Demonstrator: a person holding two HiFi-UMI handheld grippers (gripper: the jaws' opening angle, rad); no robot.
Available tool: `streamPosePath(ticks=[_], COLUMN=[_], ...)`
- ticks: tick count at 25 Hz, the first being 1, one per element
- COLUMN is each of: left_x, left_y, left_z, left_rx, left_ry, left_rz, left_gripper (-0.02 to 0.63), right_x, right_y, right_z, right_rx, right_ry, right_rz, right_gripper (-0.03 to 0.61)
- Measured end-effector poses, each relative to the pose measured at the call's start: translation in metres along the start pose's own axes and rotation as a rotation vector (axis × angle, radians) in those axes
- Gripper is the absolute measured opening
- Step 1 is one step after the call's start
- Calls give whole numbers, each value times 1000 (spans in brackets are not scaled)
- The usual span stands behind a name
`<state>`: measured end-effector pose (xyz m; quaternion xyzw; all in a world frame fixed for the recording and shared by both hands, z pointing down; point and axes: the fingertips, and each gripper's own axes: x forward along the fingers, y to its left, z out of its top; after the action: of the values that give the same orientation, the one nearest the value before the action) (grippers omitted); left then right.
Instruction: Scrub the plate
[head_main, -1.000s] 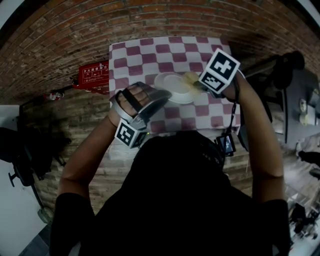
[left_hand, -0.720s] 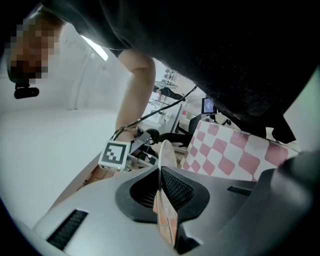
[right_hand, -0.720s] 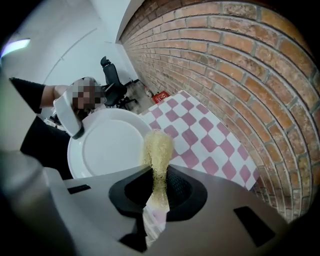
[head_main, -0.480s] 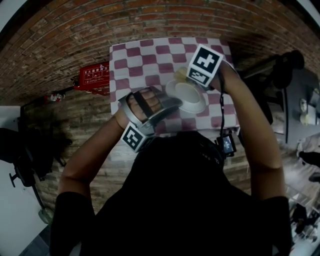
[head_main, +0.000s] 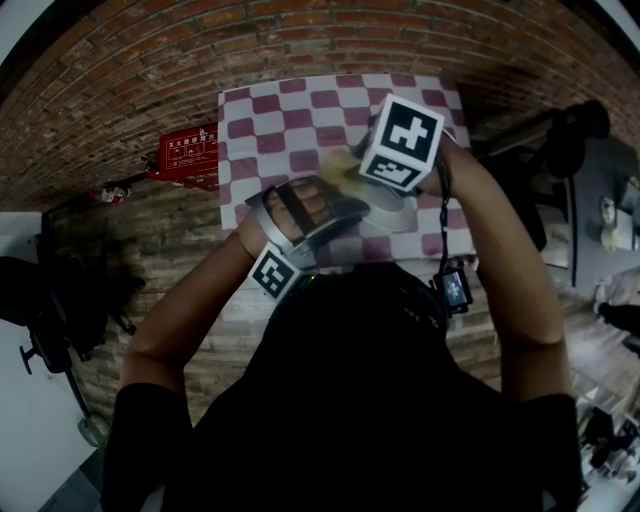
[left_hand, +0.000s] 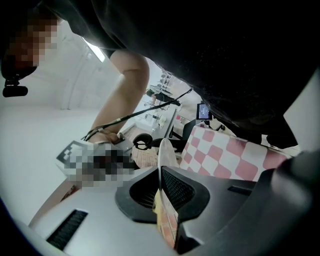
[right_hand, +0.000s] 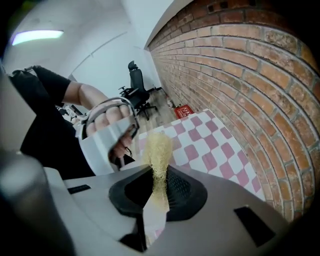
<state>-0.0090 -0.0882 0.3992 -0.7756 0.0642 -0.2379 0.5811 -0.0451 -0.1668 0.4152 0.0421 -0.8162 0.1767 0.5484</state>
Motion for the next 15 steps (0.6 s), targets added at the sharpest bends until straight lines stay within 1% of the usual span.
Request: streamPosePath(ticks=[3,6,10,13,15], left_x=[-2,-4,-5,-8,-10], left_y=[-4,-4,-9,-9,-7], left_z=[-12,-22,-36,-49,-52], left_rx=[-13,-27,-41,-59,-67], left_ry=[29,49,85,115,116], left_rz=[-3,3,-5,-5,-4], left_gripper=[25,23,23,23,25], right_x=[-8,-14,-14,-11,-7], right_y=[14,17,19,20,16], right_z=[-3,-14,-39,-60,-73], right_rx=[7,36,66,105,137], right_ry=[-10,-5,13,25,30], right_rz=[27,21,17,47,60], right_gripper=[51,51,51,51,51])
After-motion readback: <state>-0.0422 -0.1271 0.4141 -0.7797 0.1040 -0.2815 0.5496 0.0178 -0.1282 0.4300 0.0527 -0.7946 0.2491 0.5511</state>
